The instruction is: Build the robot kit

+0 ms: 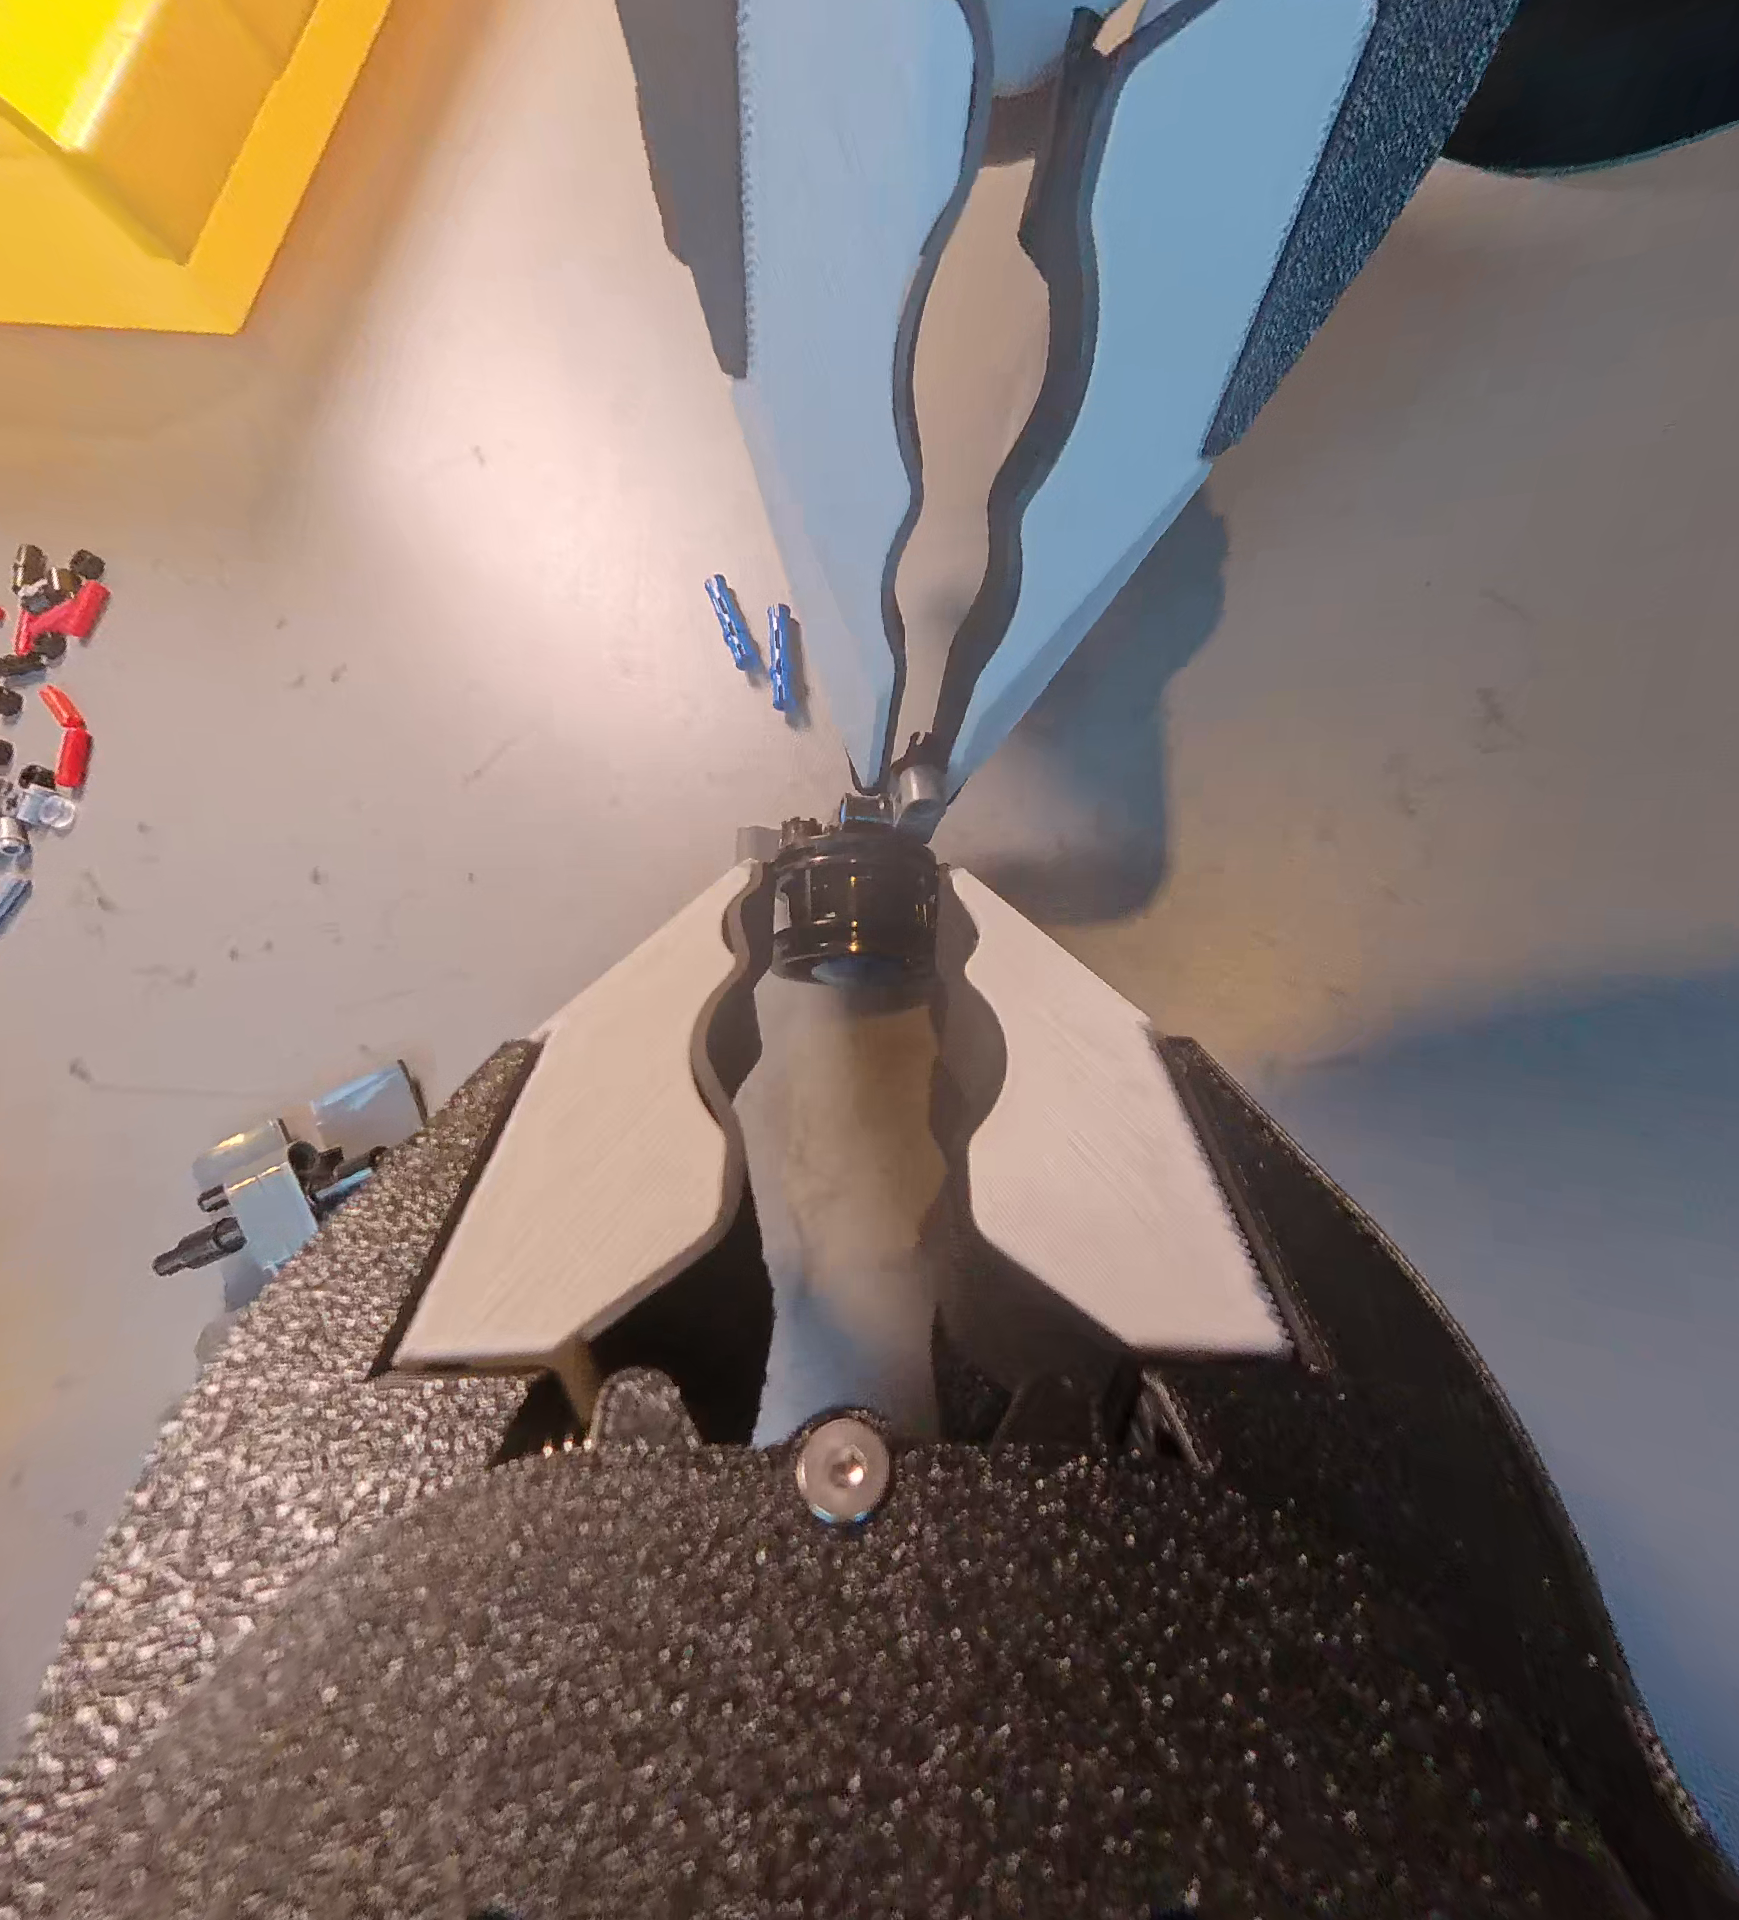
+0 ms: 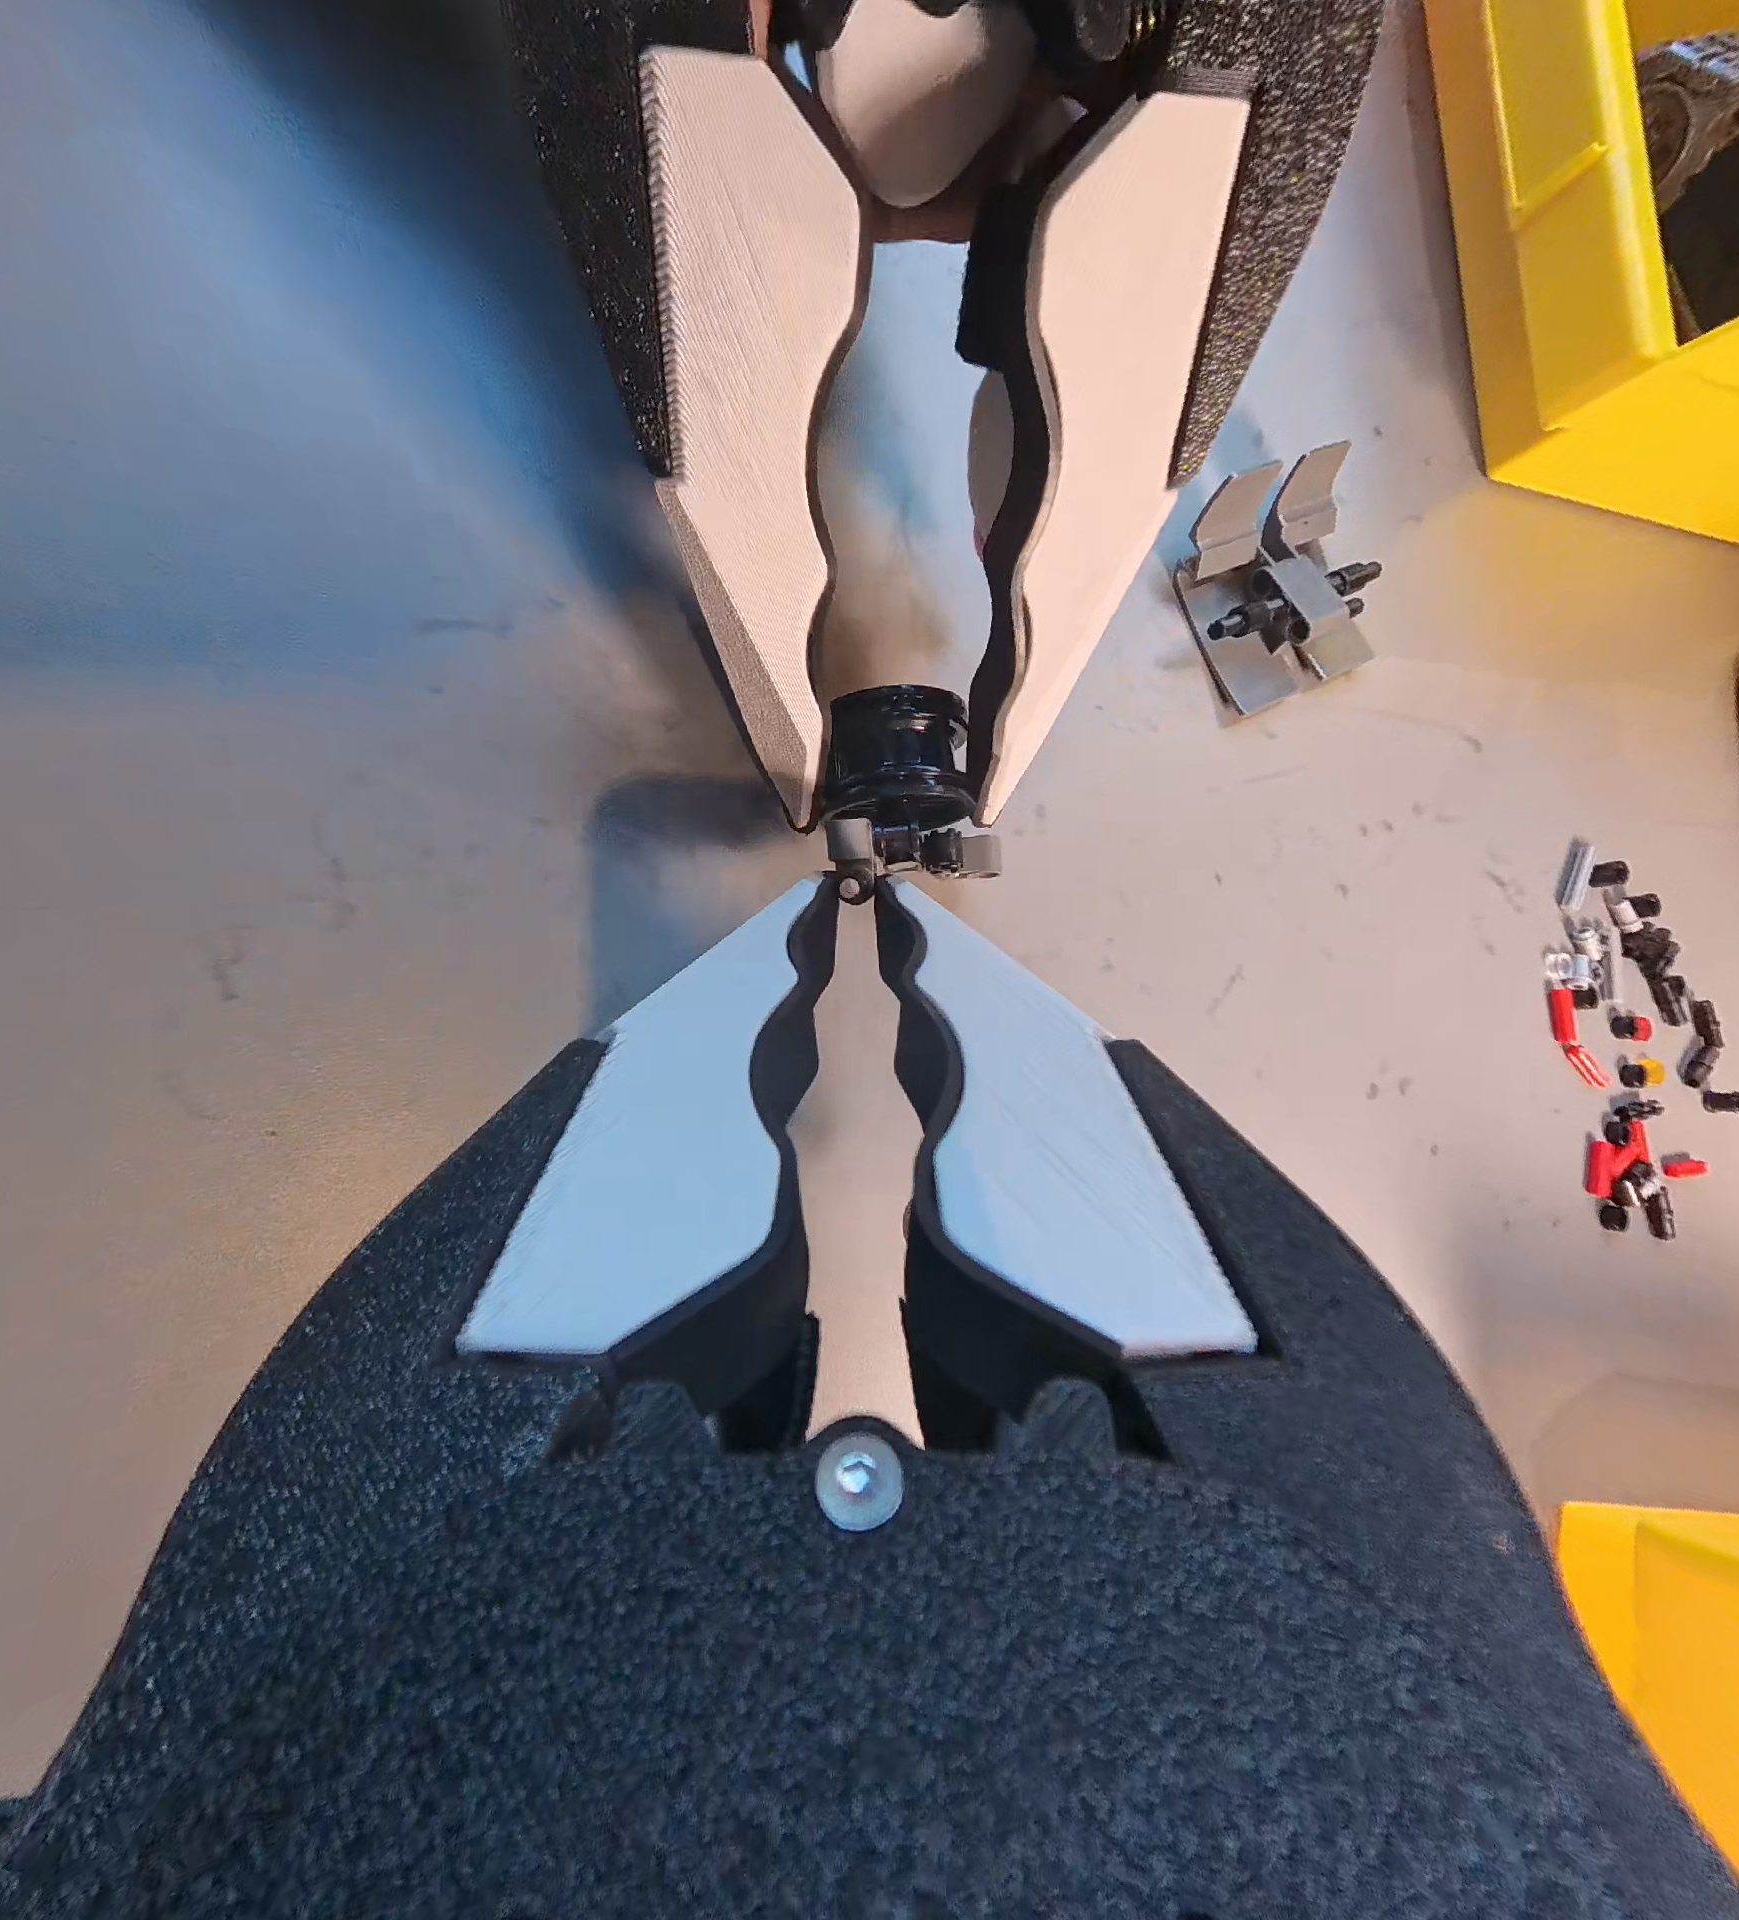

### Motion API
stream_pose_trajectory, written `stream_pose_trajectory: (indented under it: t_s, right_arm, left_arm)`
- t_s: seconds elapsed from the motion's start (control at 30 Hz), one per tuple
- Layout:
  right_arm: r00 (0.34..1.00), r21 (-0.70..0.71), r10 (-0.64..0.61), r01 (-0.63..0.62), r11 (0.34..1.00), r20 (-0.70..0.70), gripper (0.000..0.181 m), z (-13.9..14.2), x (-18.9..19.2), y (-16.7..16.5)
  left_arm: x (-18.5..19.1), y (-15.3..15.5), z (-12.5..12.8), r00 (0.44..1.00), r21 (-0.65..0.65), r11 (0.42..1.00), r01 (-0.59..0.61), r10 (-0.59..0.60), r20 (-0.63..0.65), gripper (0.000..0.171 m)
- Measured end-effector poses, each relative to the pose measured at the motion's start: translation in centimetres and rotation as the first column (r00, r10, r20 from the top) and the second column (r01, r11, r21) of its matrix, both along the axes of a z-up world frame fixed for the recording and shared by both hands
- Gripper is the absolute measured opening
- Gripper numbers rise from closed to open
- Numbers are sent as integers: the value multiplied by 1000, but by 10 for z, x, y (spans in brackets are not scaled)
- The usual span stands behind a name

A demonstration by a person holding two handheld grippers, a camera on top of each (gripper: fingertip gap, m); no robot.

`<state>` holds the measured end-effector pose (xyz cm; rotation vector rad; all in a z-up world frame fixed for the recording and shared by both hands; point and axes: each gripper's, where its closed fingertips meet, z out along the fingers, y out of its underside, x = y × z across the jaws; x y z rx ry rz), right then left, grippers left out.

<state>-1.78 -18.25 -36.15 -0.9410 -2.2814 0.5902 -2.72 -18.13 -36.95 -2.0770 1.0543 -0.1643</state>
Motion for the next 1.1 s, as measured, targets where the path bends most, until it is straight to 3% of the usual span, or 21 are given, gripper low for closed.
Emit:
stream_pose_trajectory:
  t_s: [0.27, 1.1]
  right_arm:
    - [1000, -24, -9, 9, 1000, -5, 6, 7, 2, 2]
    - [1000, -74, 2, -3, 997, -18, 7, 2, 4, 1]
  left_arm:
    - [2, 2, 1, 998, -45, 998, -44, 46, 42, 30]
    - [5, 0, 0, 997, -29, 999, -15, 17, 77, 30]
